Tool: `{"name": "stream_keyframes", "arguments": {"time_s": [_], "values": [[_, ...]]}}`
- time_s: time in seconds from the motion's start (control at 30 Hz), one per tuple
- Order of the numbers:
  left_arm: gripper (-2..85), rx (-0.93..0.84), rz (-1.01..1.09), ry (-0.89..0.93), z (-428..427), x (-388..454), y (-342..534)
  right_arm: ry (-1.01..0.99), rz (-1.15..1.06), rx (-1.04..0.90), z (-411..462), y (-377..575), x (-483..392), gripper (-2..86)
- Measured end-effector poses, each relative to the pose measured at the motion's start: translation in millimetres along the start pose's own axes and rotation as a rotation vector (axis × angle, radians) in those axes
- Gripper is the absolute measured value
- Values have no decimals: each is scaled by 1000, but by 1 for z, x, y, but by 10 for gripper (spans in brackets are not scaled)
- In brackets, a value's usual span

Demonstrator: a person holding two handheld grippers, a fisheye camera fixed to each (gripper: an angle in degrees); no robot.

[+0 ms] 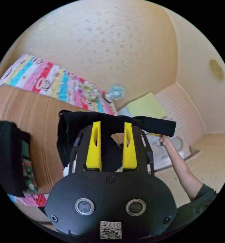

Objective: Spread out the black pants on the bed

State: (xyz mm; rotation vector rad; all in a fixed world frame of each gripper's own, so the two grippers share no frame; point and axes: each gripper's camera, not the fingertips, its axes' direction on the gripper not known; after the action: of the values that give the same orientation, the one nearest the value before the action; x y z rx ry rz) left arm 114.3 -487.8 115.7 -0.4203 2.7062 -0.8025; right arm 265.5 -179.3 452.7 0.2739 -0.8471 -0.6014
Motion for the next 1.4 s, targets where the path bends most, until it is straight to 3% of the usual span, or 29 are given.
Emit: {"name": "stream_keyframes", "arguments": {"time_s": [0.1, 0.23, 0.43, 0.6, 0.73, 0.9, 1.07, 1.17, 1.23, 1.3, 1.4], "values": [[159, -161, -225, -110, 35, -55, 20, 60, -24, -182, 116, 1, 31, 141], [135, -281, -364, -152, 62, -66, 79, -267, 41, -562, 287, 53, 84, 151], [135, -375, -491, -182, 73, -40, 126, -384, 19, -760, 391, 126, 57, 173], [137, -418, -533, -231, 57, -31, 136, -201, -26, -696, 387, 140, 5, 172], [156, -435, -634, -140, 51, -63, 134, -106, -74, -655, 362, 154, -35, 174], [190, -454, -762, -152, 55, -140, 111, -141, 9, -561, 333, 182, -53, 177], [204, -332, -922, -95, 53, -225, 85, -243, 21, -531, 316, 208, -74, 195], [180, -258, -973, -103, 45, -258, 74, -181, -7, -556, 311, 226, -96, 158], [135, -191, -1017, 31, 46, -273, 75, -21, -73, -624, 315, 237, -116, 82], [101, -208, -1065, 82, 47, -275, 79, 4, -119, -722, 322, 242, -128, 46], [50, -253, -967, 123, 30, -260, 77, 83, -82, -741, 296, 238, -133, 25]]}}
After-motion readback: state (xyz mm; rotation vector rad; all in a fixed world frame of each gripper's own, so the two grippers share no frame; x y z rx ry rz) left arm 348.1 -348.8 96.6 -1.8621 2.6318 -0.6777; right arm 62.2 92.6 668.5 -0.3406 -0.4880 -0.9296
